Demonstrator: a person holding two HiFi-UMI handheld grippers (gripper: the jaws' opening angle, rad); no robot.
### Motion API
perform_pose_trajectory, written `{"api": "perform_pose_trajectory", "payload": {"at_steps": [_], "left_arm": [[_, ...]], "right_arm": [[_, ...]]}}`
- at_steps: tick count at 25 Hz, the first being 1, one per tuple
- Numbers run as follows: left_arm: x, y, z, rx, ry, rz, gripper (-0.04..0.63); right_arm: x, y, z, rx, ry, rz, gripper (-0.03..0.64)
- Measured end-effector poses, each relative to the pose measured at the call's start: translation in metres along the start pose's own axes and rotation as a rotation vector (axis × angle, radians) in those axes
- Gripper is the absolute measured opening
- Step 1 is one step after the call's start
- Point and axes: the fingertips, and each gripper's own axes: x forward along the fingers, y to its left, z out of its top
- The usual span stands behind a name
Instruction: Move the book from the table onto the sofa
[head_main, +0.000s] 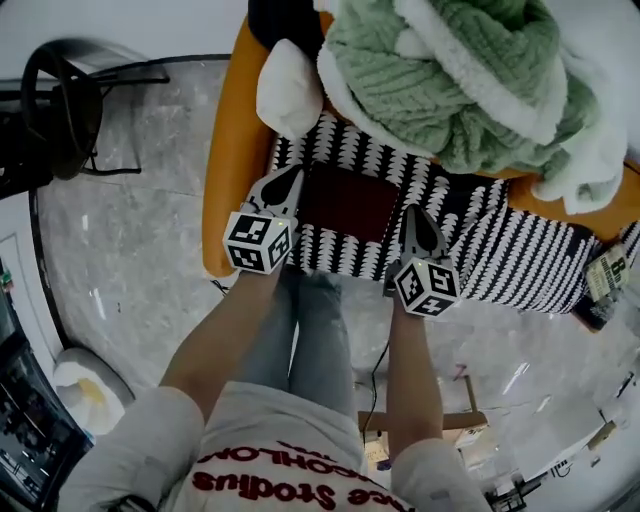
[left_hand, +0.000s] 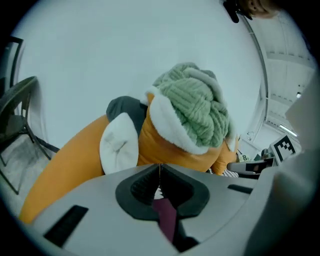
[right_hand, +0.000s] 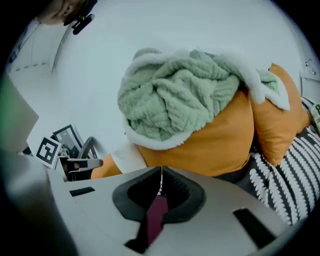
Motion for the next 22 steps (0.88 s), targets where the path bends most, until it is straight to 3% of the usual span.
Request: {"api": "perform_pose_trajectory", "payload": {"at_steps": [14,19,22], "left_arm": [[-0.136,-0.09,0.156,0.094,-0.139,-0.129,0.023],[-0.187,-0.123,0.207,0.158,-0.221,-0.202,0.023],[-0.209,-0.133,0.224,0.155,-0.254,-0.223,0.023]], "right_arm": [[-0.157,0.122,0.186,-0.121,-0.257,0.094,0.034],[-0.208,0.152,0.228,-0.174,-0.341,0.107,0.034],[-0.233,0.162,0.244,-0.177,-0.379,0.112,0.034]]}}
